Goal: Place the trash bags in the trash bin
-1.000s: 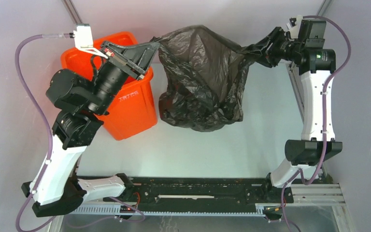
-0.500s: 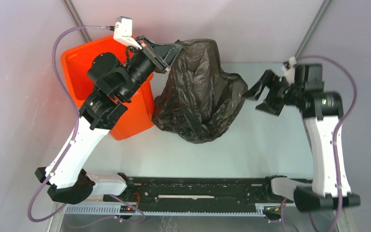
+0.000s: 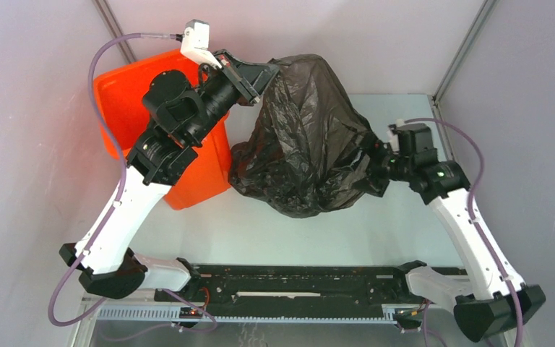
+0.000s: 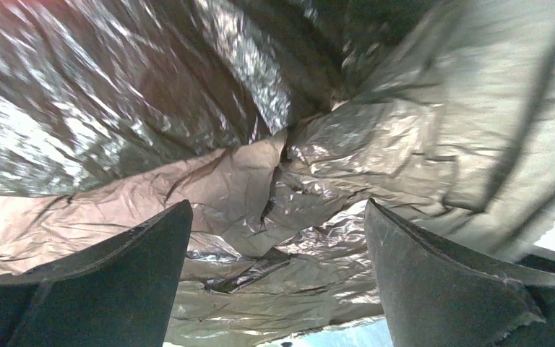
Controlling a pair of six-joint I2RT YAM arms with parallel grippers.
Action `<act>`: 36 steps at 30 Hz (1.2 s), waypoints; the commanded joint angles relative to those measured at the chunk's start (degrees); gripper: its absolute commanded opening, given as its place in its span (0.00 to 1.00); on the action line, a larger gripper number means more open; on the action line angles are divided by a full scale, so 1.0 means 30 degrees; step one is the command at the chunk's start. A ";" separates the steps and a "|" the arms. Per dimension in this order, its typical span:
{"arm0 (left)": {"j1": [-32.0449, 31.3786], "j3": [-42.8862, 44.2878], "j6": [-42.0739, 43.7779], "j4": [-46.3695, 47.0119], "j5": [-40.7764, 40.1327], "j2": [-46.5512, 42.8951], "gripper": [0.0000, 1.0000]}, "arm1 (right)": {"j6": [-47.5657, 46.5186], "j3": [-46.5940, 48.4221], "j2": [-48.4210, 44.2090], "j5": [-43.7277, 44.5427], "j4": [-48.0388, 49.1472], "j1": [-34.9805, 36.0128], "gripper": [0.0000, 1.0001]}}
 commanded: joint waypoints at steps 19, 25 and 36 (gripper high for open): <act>0.0598 -0.0058 -0.0208 0.0497 -0.0047 -0.0817 0.00 | 0.0954 -0.4151 -0.0744 -0.3613 0.6131 -0.2108 0.71; 0.1763 0.0717 0.0226 -0.0524 -0.1082 -0.1552 0.00 | 0.0695 0.0944 -0.1504 -0.4660 0.6056 -0.4826 0.00; 0.2322 0.2316 0.0268 -0.0468 0.0754 -0.1565 0.00 | -0.0006 0.3988 0.1044 -0.8236 0.5345 -0.2141 0.00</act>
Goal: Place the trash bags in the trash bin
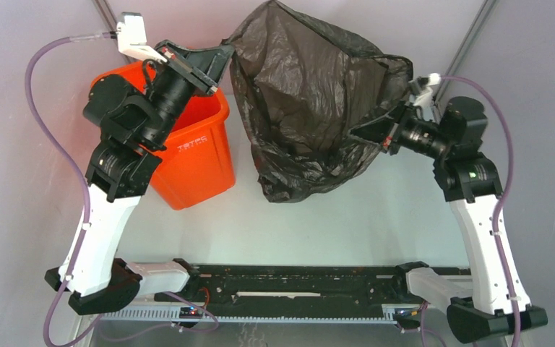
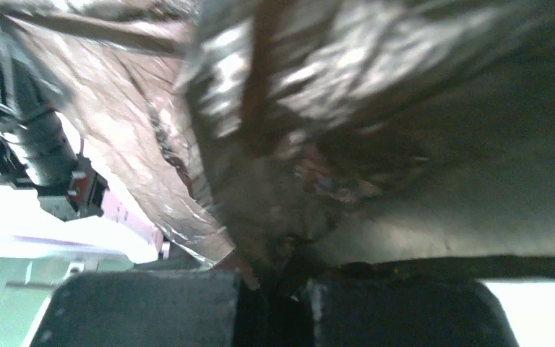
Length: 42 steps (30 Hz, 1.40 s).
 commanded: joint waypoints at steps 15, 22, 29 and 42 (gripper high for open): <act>-0.2625 -0.3022 -0.2168 0.0498 0.3843 0.0834 0.00 | 0.0278 0.3739 0.4239 -0.0408 0.2218 0.6502 0.15; -0.2882 -0.4175 -0.4142 0.2003 0.4865 0.1072 0.00 | 0.0790 0.2228 0.3251 0.1217 0.4563 0.6739 0.48; -0.2921 -0.5428 -0.4835 0.2456 0.5168 0.0670 0.00 | 0.2288 0.0682 0.2051 0.3296 0.5468 0.6201 0.80; -0.2926 -0.6412 -0.4949 0.2239 0.5831 0.0553 0.00 | 0.4285 0.2484 0.2612 0.8296 0.2428 0.6642 0.88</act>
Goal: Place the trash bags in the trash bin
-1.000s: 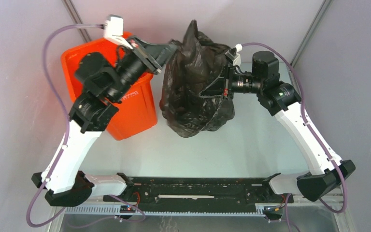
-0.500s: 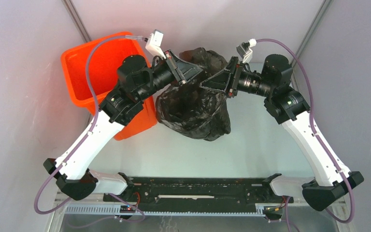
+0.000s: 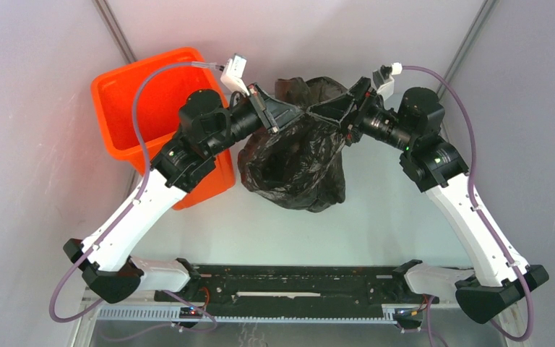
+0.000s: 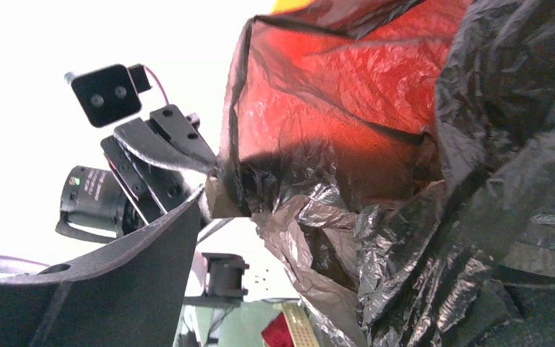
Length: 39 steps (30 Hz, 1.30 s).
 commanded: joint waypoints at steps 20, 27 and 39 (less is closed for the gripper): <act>-0.0365 0.0289 -0.0668 0.0908 0.2662 0.0563 0.02 | -0.3049 0.6145 0.2964 0.5948 -0.6876 0.1911 0.54; -0.0336 0.0272 0.1128 0.0984 0.2358 -0.0753 0.59 | -0.4256 0.6157 0.2373 0.4773 -0.6798 0.0702 0.05; 0.2806 0.5688 0.8435 -0.8099 -0.6792 -0.3052 0.91 | -0.7944 0.2186 -0.3303 0.2378 -0.7632 -0.4036 0.00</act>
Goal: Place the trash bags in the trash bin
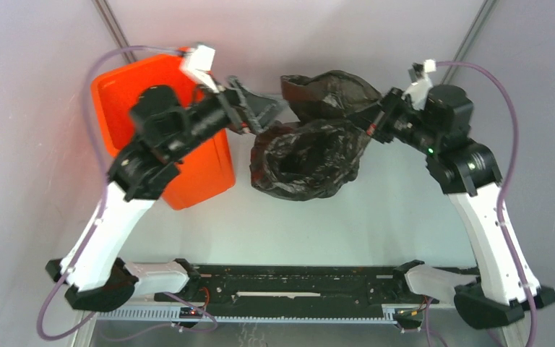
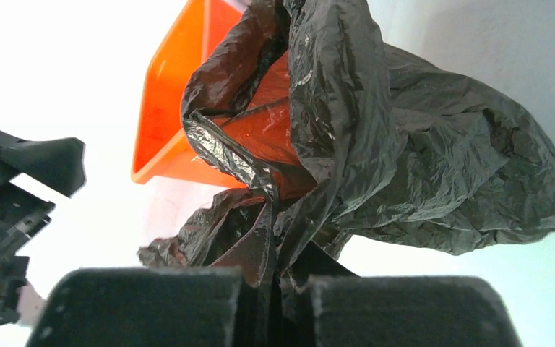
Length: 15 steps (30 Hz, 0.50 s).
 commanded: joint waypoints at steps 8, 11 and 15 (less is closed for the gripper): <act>0.3022 0.3353 0.2399 -0.5325 -0.8148 0.0905 0.95 | -0.1000 -0.0316 -0.4149 -0.1828 -0.1488 -0.4240 0.00; 0.3207 0.3374 0.1952 -0.5763 -1.1326 0.2158 0.98 | -0.0862 -0.0447 -0.4657 -0.2111 -0.2135 -0.4297 0.00; 0.3500 0.5964 0.2127 -0.7304 -1.2663 0.5351 1.00 | -0.1496 0.0465 -0.4878 -0.2218 -0.4179 -0.4378 0.00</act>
